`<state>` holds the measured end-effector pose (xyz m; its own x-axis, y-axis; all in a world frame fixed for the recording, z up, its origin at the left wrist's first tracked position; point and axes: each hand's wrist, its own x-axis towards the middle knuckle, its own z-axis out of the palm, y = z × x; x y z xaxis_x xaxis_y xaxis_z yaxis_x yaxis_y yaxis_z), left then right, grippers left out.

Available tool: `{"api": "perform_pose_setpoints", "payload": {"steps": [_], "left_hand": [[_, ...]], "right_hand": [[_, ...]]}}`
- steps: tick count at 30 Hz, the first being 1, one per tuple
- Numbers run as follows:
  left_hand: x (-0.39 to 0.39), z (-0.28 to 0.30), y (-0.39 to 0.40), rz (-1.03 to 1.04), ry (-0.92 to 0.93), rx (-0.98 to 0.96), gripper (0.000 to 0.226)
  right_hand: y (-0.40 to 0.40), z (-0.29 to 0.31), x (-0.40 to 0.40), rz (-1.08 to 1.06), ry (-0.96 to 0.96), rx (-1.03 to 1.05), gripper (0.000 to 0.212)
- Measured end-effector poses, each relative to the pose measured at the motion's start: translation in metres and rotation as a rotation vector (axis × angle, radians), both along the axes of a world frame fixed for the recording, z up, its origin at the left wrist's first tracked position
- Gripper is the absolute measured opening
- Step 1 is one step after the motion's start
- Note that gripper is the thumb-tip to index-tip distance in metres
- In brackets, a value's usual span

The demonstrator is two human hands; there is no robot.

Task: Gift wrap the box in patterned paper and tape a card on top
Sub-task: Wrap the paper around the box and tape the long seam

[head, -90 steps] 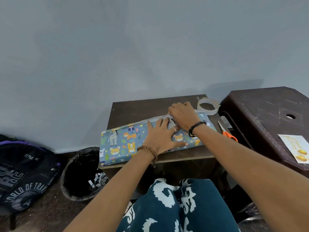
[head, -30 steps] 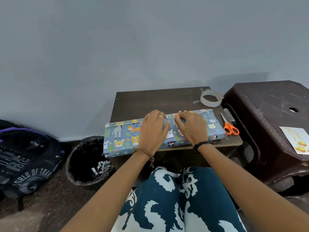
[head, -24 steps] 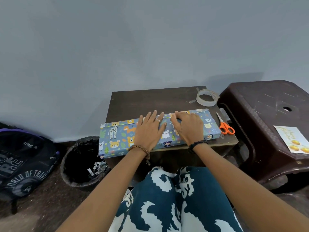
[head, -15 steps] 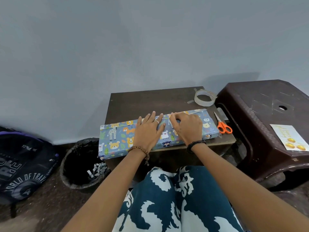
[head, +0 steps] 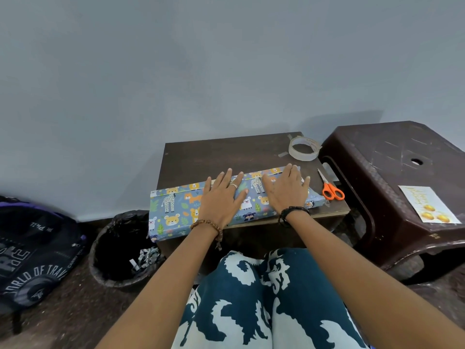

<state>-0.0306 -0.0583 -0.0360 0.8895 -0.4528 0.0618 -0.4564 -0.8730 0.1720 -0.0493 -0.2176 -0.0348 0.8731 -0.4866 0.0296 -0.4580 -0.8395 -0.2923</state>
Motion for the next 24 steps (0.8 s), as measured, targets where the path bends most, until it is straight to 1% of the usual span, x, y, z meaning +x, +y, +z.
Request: {"api": "perform_pose_setpoints", "payload": {"steps": [2, 4, 5, 6, 8, 9, 10, 12, 15, 18, 24], "left_hand": [[0.0, 0.0, 0.0, -0.001, -0.008, -0.001, 0.054], [0.0, -0.001, 0.0, 0.002, -0.014, -0.01, 0.054], [0.0, -0.001, 0.0, 0.003, -0.015, -0.021, 0.053], [0.0, -0.001, 0.0, 0.006, -0.019, -0.034, 0.053], [0.0, 0.0, -0.001, 0.015, -0.033, -0.064, 0.051], [-0.001, 0.001, -0.002, 0.021, -0.037, -0.084, 0.049], [-0.001, 0.001, -0.002, 0.026, -0.039, -0.104, 0.048], [-0.001, 0.001, -0.001, 0.032, -0.047, -0.123, 0.047], [-0.002, 0.001, -0.001, 0.025, -0.04, -0.091, 0.049], [-0.002, 0.001, 0.0, 0.02, -0.03, -0.083, 0.049], [-0.004, 0.001, -0.001, 0.008, -0.041, -0.043, 0.048]], "right_hand": [[0.003, 0.004, -0.001, -0.032, 0.051, -0.041, 0.078], [0.01, 0.009, -0.001, -0.003, 0.042, -0.158, 0.071], [0.016, 0.011, -0.002, 0.072, 0.002, -0.208, 0.066], [0.023, 0.01, -0.003, 0.192, -0.041, -0.235, 0.061], [0.037, 0.006, -0.005, 0.444, -0.065, -0.22, 0.052], [0.041, 0.005, -0.006, 0.505, -0.039, -0.199, 0.051], [0.041, 0.005, -0.007, 0.519, -0.015, -0.181, 0.05], [0.039, 0.004, -0.005, 0.488, 0.014, -0.172, 0.051], [0.039, 0.004, -0.003, 0.424, 0.051, -0.176, 0.054], [0.043, 0.002, 0.0, 0.325, 0.047, -0.11, 0.057], [0.04, 0.002, 0.008, 0.135, 0.063, -0.035, 0.074]]}}
